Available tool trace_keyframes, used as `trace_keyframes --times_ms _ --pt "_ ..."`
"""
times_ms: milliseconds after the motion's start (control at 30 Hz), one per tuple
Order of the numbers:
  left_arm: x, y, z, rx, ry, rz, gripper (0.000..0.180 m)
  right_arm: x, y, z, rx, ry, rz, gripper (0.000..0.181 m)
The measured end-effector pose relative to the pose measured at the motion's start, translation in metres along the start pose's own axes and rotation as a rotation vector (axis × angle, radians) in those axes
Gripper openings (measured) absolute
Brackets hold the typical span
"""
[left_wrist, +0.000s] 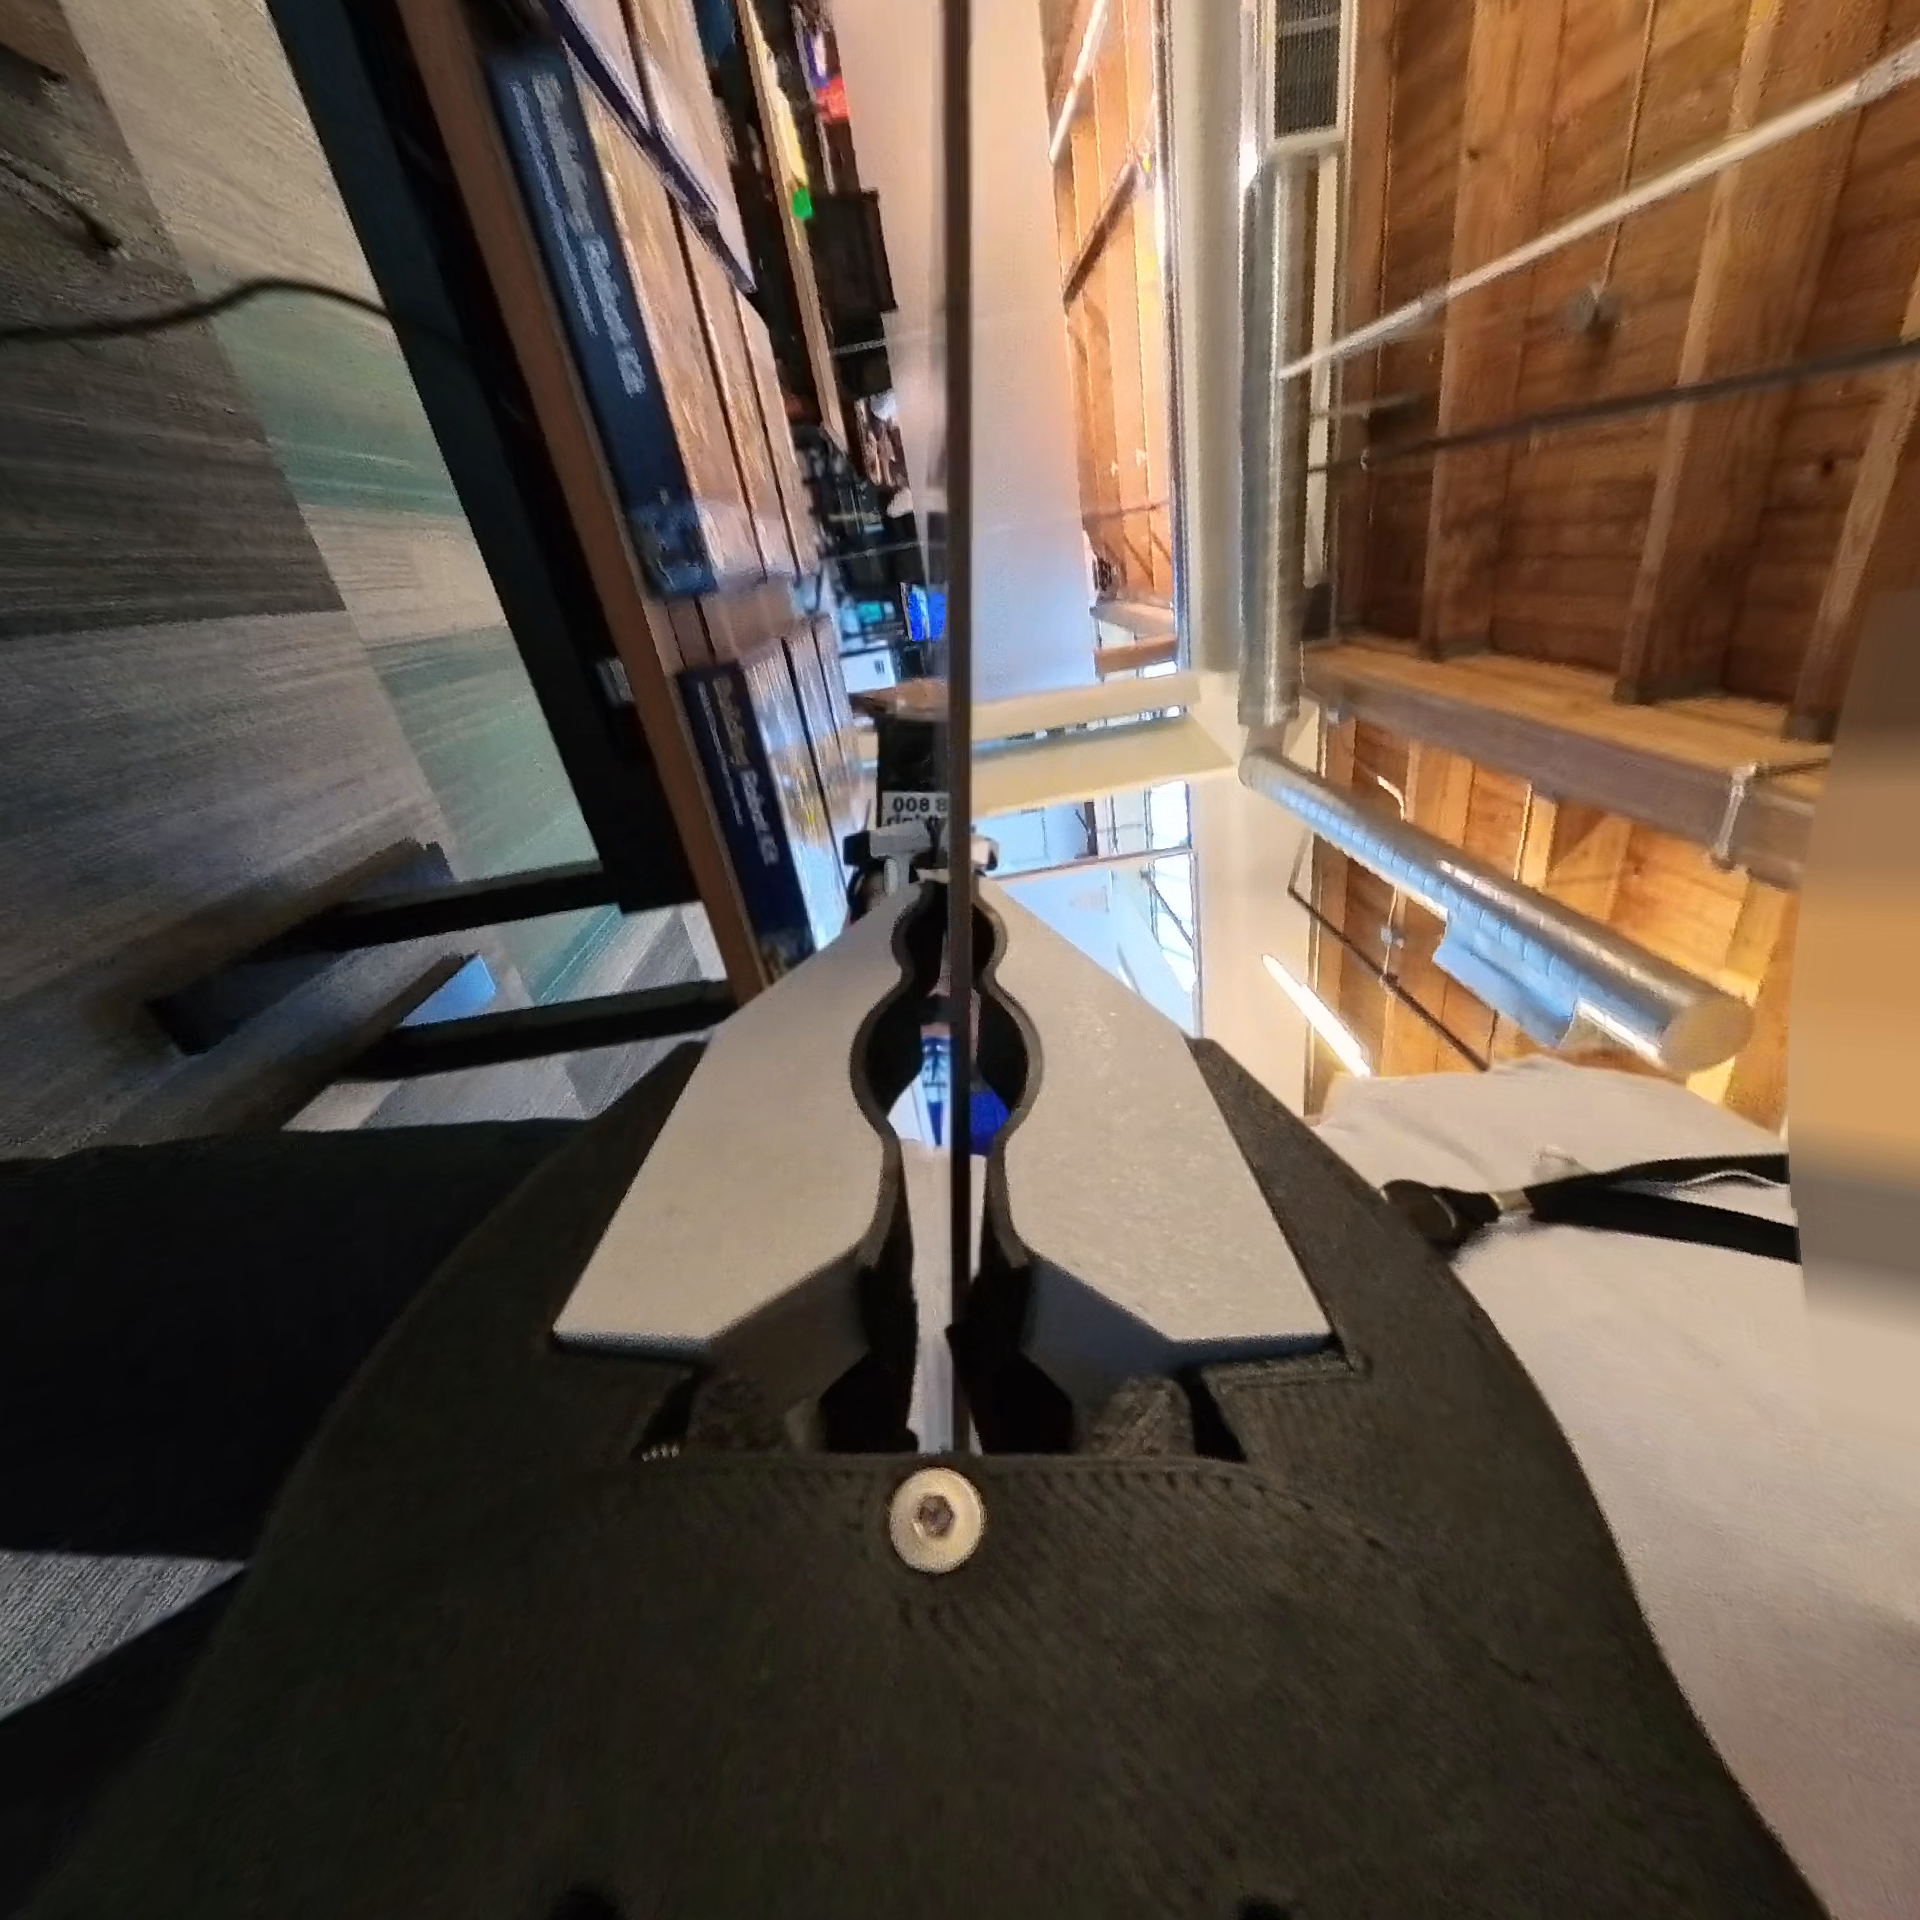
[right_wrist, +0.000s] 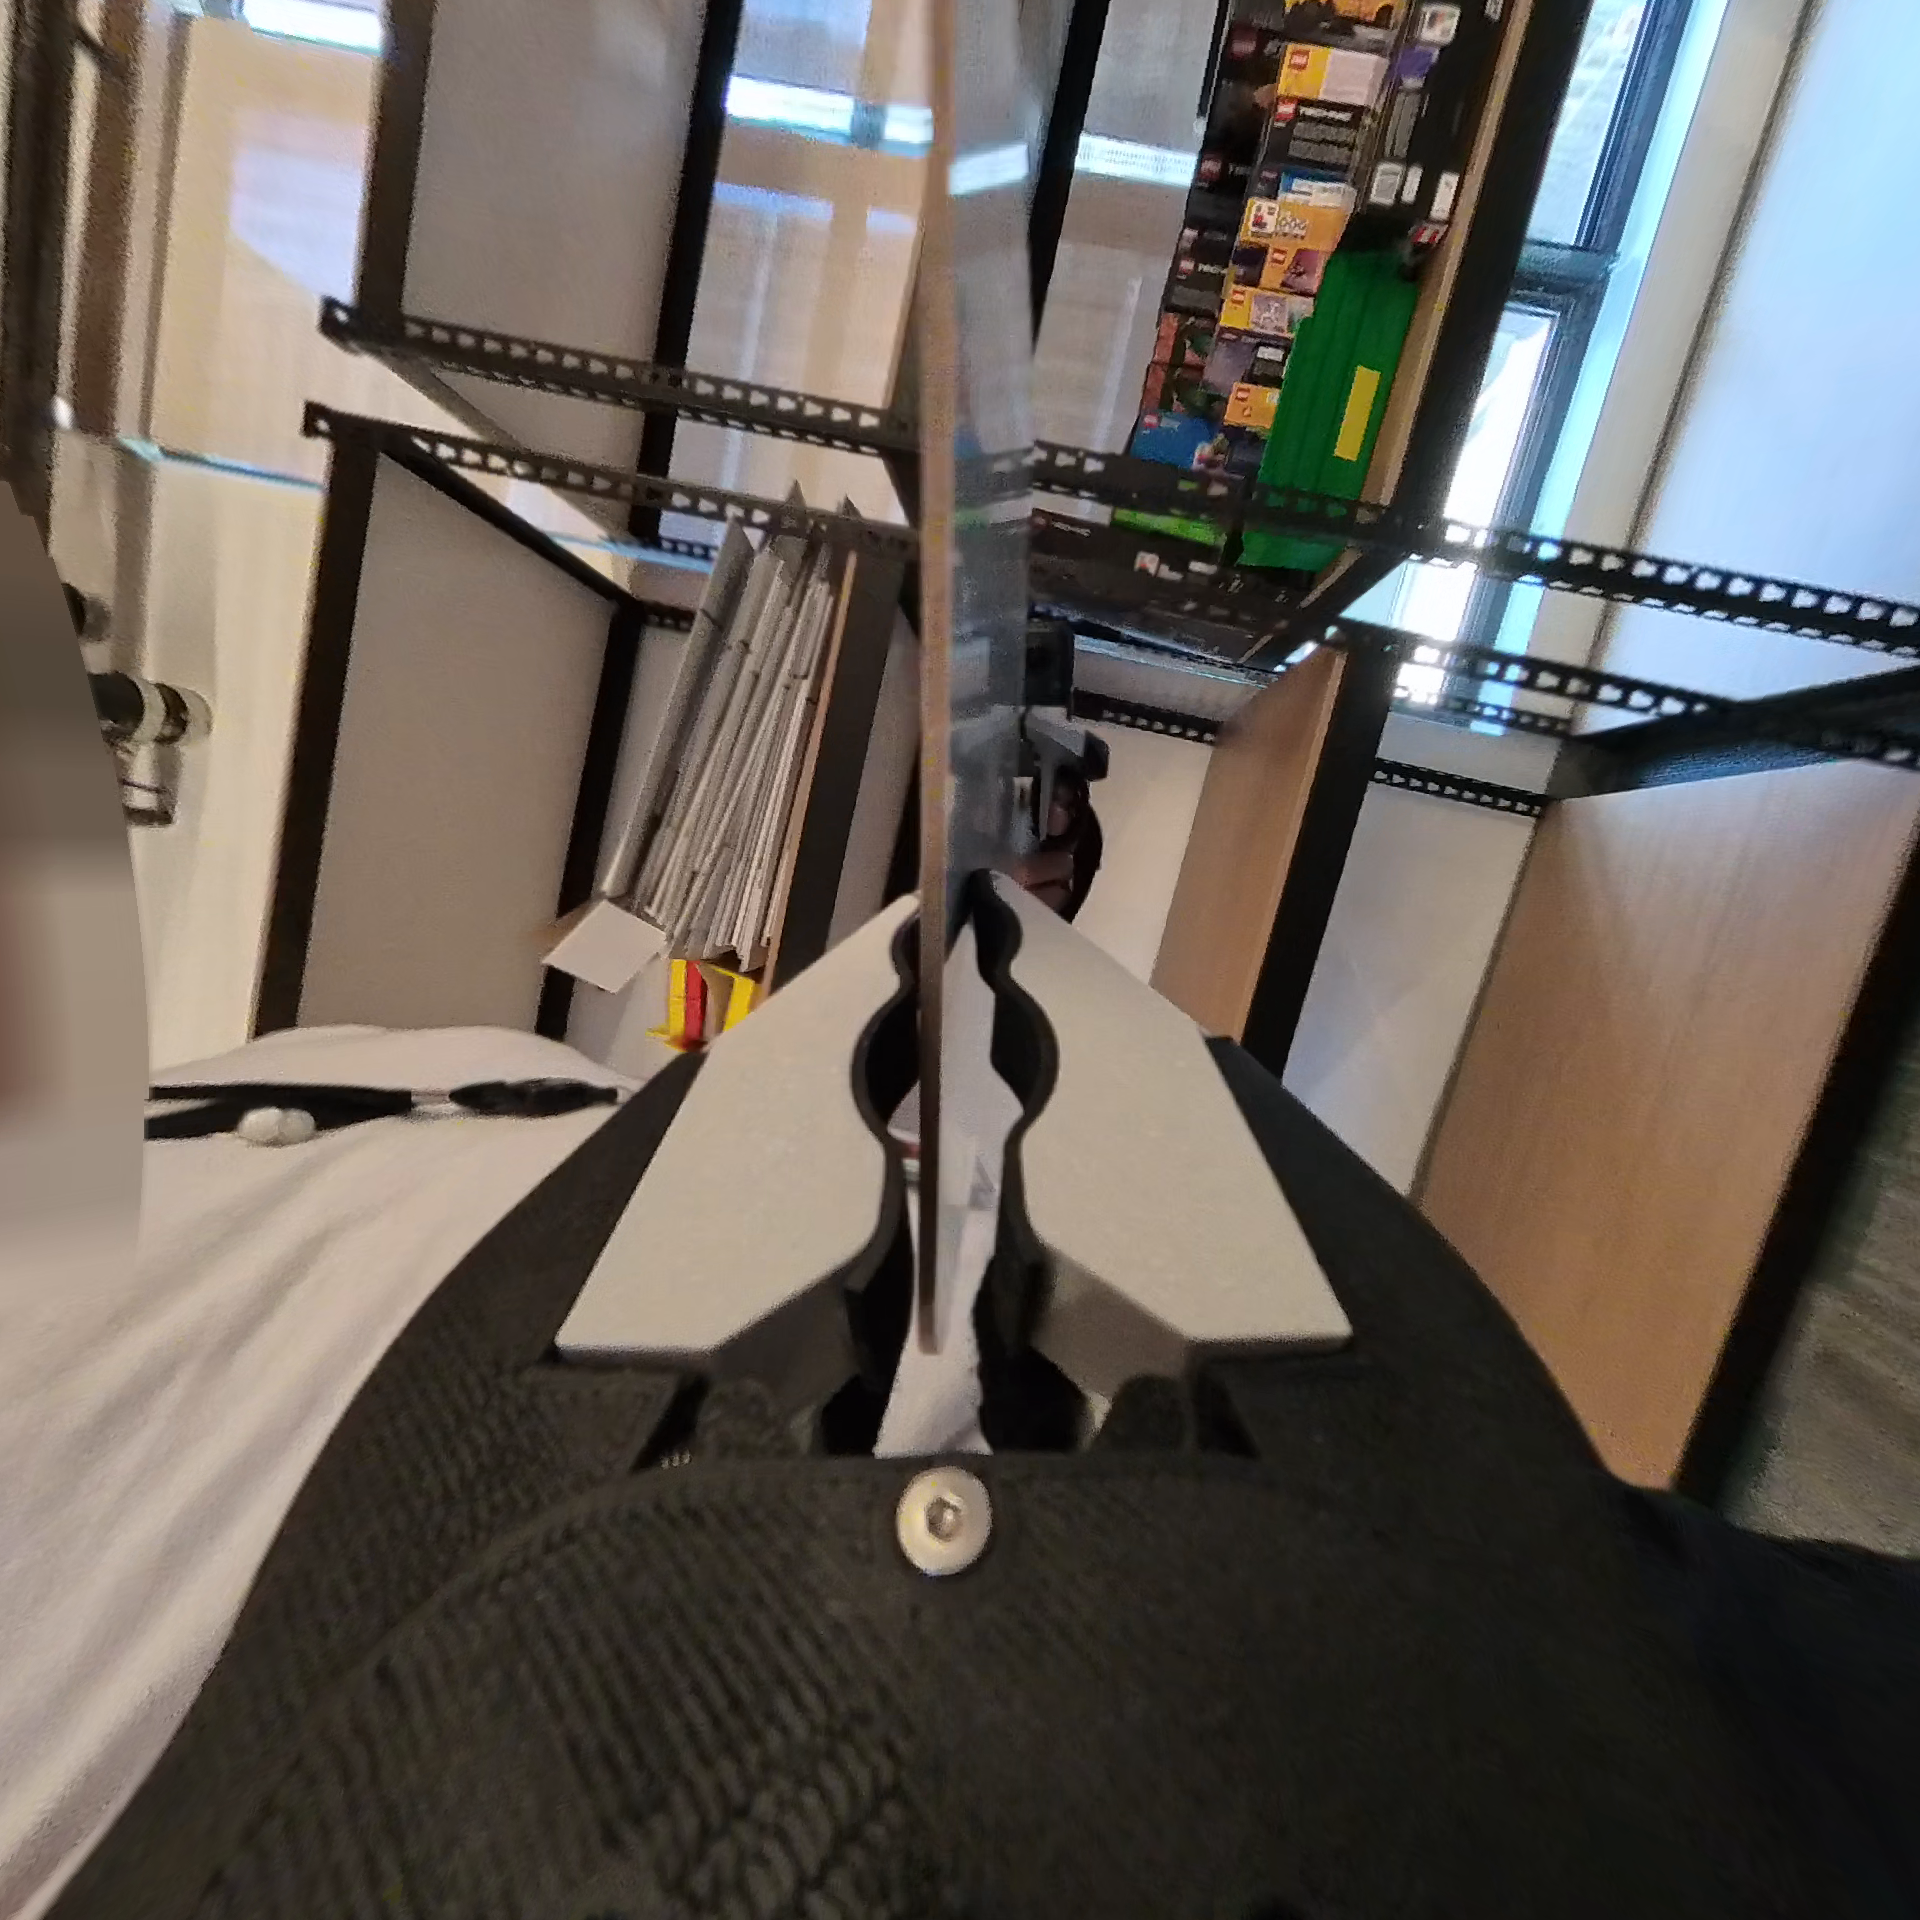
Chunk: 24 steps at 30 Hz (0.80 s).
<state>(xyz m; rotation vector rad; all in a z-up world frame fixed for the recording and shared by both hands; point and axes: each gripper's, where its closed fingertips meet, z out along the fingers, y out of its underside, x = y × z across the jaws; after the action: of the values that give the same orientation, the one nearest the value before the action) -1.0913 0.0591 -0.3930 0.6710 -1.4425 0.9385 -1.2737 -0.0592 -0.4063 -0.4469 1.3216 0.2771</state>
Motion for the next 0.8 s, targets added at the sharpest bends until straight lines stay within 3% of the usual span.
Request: trace_keyframes --times_ms 67,233,333,433,633,700,800 --pt "-0.013 -0.040 0.006 0.046 -0.010 -0.045 0.001 0.010 -0.048 0.014 -0.037 -0.017 -0.027 0.009" --pt "-0.036 -0.143 0.011 0.178 -0.093 -0.010 0.002 0.059 -0.207 0.046 -0.086 0.111 -0.061 0.054" --pt "-0.032 -0.206 0.008 0.242 -0.095 0.094 0.002 0.067 -0.306 0.080 -0.179 0.220 -0.279 0.064" --pt "-0.030 -0.266 0.001 0.336 -0.060 0.091 0.001 0.028 -0.405 0.147 -0.231 0.066 -0.386 0.065" --pt "-0.046 -0.388 -0.021 0.453 -0.014 0.133 0.001 0.029 -0.523 0.312 -0.840 0.062 -0.763 0.024" --pt "-0.053 -0.430 -0.030 0.464 -0.020 0.152 0.001 0.019 -0.544 0.359 -1.026 -0.074 -0.797 0.000" --pt "-0.060 -0.492 -0.043 0.475 -0.043 0.151 0.001 -0.004 -0.586 0.432 -1.052 -0.273 -0.711 0.000"
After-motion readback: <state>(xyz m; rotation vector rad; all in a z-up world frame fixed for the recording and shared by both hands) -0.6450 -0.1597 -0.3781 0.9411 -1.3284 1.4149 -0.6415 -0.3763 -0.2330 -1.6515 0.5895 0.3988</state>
